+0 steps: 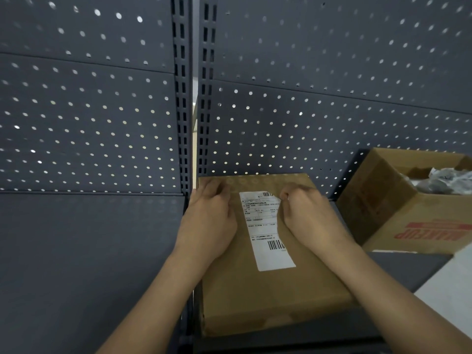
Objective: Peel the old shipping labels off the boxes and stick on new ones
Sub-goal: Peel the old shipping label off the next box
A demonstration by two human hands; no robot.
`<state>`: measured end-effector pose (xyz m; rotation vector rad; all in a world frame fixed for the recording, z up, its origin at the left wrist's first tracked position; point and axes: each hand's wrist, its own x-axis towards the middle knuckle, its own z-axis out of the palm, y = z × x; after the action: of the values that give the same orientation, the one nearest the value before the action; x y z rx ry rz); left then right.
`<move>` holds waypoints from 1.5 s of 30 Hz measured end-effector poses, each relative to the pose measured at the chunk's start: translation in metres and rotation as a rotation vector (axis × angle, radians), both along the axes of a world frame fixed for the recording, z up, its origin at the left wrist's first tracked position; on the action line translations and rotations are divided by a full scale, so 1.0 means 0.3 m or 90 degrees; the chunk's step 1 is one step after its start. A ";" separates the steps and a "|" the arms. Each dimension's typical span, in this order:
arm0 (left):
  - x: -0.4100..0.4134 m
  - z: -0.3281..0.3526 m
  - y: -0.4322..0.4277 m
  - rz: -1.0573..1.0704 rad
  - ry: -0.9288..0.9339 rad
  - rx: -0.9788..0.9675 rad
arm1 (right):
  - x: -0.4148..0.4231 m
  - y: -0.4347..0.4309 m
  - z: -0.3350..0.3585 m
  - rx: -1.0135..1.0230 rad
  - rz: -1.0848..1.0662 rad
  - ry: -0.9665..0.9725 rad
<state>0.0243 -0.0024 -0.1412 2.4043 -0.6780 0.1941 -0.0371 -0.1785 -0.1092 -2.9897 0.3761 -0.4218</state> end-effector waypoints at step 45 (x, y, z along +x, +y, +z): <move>-0.009 0.024 0.000 0.019 0.059 -0.013 | 0.003 0.044 0.037 0.115 -0.035 0.014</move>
<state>0.0217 -0.0025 -0.1340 2.3896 -0.5945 0.1005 -0.0361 -0.1651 -0.0982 -2.8160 0.4719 -0.3406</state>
